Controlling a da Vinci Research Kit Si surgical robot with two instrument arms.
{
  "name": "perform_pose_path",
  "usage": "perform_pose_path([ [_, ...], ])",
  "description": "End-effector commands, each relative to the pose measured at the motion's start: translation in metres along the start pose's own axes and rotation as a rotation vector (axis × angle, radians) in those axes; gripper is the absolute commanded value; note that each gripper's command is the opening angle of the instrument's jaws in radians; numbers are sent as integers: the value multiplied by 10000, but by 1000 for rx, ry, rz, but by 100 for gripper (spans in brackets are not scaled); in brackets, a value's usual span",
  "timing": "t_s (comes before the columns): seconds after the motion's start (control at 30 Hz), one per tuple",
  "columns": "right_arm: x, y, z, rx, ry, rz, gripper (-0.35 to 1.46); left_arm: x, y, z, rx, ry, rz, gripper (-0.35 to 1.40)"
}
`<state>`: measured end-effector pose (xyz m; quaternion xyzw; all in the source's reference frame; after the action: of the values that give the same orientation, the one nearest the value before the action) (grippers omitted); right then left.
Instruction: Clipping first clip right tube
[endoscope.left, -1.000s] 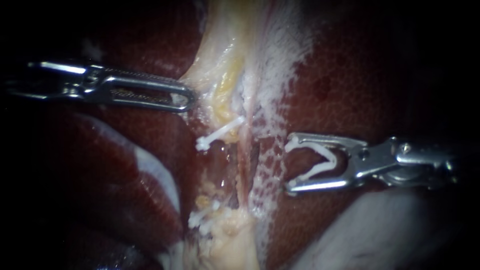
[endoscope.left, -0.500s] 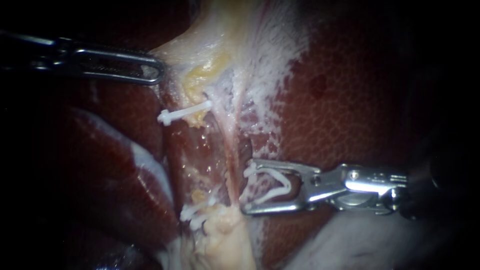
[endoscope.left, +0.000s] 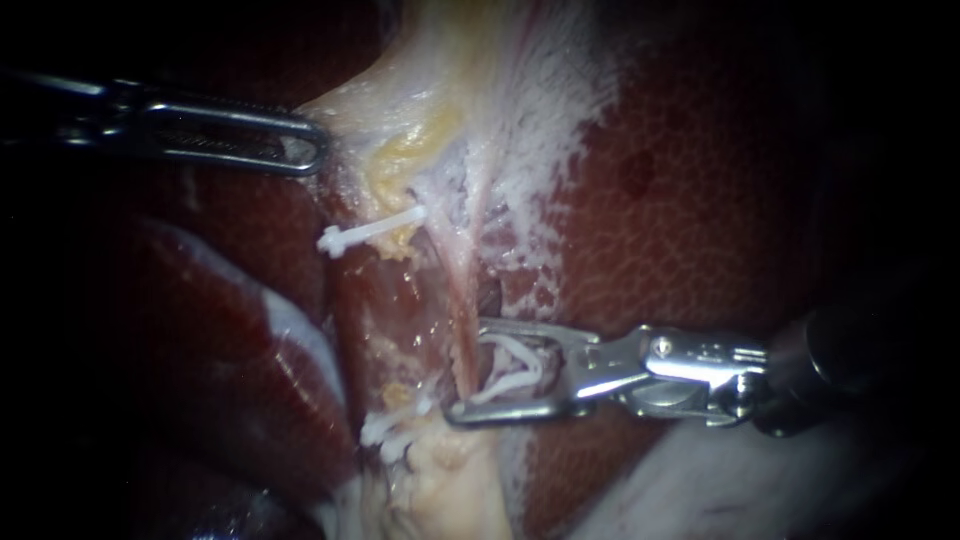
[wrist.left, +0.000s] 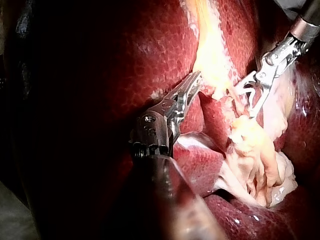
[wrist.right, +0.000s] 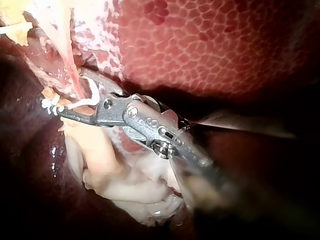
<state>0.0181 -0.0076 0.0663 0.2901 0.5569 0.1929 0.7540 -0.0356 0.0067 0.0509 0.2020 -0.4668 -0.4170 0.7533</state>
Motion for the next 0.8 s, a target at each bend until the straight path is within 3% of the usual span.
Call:
perform_pose_path([
  [0.03, 2, -5, 0, 1, 0, 9, 60, 0, 0, 0, 0, 0, 0, -35],
  [0.17, 8, -21, 2, 8, -2, 61, 58, 0, 0, 0, 0, 0, 0, -35],
  [0.33, 14, -33, 0, 15, -2, 92, 58, 0, 0, 0, 0, 0, 0, -35],
  [0.63, 24, -35, -7, 25, -3, 116, 53, 0, 0, 0, 0, 0, 0, -35],
  [0.8, 22, -35, -6, 25, -4, 114, 39, 0, 0, 0, 0, 0, 0, -35],
])
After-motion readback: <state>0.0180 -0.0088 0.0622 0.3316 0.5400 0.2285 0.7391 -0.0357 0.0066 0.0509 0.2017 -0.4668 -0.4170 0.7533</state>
